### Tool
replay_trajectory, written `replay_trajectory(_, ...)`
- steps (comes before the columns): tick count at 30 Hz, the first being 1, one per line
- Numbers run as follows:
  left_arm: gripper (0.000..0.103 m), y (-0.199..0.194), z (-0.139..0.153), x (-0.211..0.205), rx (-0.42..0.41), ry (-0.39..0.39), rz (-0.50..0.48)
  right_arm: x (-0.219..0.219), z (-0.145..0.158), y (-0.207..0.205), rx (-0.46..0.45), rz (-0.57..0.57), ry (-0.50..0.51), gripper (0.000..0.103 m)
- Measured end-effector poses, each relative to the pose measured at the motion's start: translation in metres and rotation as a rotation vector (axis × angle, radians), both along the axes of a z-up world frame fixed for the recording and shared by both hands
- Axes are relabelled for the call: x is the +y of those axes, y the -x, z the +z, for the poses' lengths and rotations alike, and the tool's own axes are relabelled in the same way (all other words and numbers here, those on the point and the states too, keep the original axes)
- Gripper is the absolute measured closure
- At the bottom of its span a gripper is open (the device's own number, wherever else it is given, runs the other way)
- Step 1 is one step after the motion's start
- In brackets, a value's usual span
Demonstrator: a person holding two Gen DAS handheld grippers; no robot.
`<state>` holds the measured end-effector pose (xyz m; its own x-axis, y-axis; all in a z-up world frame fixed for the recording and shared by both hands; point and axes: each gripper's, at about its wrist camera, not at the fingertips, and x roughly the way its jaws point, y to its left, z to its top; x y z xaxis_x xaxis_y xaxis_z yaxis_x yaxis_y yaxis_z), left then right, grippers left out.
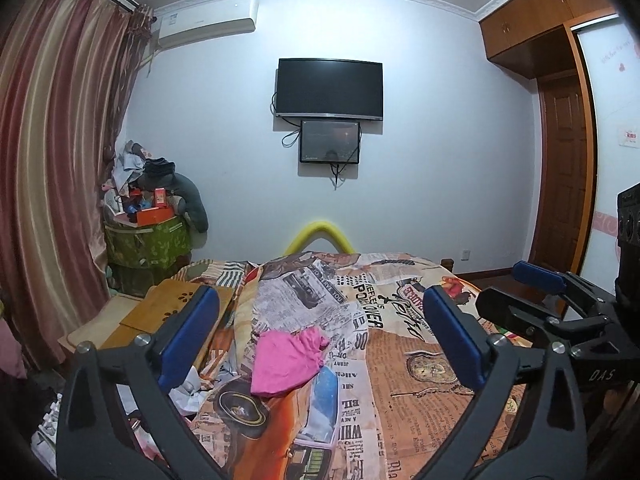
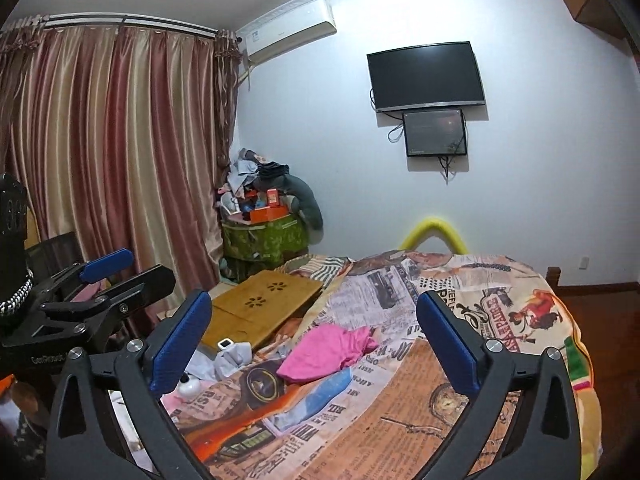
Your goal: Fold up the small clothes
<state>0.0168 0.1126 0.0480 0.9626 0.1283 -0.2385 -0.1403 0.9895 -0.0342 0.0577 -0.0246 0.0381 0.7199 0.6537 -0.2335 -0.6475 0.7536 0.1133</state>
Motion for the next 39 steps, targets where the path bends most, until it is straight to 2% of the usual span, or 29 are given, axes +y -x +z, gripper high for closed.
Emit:
replay_trajectory(11, 0.0, -0.006, -0.008, 0.007, 0.025, 0.034, 0.017, 0.0, -0.002, 0.006, -0.008, -0.018, 0.012, 0.001)
replay_trajectory(39, 0.0, -0.009, -0.012, 0.007, 0.033, 0.04, 0.012, -0.002, -0.002, 0.003, 0.011, -0.035, 0.015, 0.001)
